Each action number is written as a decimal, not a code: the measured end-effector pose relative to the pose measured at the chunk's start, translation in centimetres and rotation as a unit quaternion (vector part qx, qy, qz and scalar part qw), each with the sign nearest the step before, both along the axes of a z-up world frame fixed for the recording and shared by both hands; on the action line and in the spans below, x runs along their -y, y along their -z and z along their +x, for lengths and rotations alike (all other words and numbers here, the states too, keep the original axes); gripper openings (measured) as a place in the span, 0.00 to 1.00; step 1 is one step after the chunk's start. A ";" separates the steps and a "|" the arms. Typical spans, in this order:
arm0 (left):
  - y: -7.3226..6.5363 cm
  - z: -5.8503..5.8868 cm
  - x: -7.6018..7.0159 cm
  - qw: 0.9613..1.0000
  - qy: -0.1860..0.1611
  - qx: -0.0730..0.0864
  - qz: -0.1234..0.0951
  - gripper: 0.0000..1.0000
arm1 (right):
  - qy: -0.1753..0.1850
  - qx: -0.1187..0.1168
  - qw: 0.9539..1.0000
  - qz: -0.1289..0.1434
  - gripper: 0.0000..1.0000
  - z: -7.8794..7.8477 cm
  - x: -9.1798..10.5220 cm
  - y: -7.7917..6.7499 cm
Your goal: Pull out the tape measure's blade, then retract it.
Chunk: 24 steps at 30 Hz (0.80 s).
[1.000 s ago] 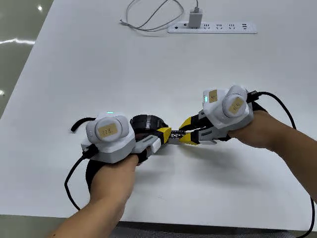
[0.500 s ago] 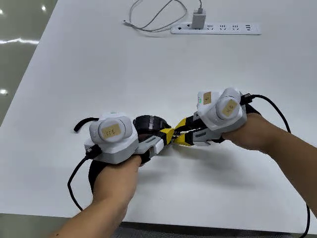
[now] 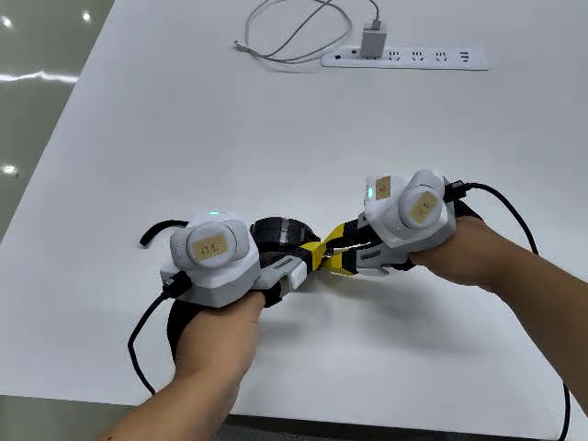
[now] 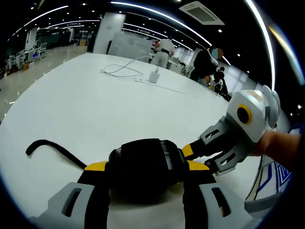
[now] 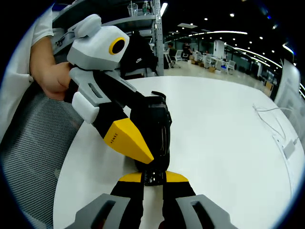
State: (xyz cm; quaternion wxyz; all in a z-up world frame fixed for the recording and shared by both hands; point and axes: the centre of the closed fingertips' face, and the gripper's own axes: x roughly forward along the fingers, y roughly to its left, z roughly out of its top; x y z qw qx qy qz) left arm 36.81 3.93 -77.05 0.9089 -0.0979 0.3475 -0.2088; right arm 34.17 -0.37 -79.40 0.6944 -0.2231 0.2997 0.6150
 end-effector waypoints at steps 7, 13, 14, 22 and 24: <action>0.0 -0.1 0.3 1.000 0.011 -0.002 0.004 0.59 | 0.004 -0.002 1.000 -0.009 0.12 -0.2 0.1 0.3; 0.1 -0.1 0.3 1.000 0.010 -0.004 0.001 0.59 | 0.021 -0.004 1.000 -0.003 0.16 0.2 0.6 -0.1; 0.1 -0.1 0.3 1.000 0.010 -0.006 0.002 0.59 | 0.022 -0.005 1.000 -0.002 0.17 0.3 0.7 -0.1; 0.1 -0.1 0.4 1.000 0.015 -0.005 0.010 0.60 | 0.028 -0.005 1.000 0.002 0.18 0.3 0.7 -0.4; 0.1 -0.2 0.4 1.000 0.016 -0.005 0.010 0.60 | 0.029 -0.004 1.000 0.002 0.18 0.4 0.7 -0.5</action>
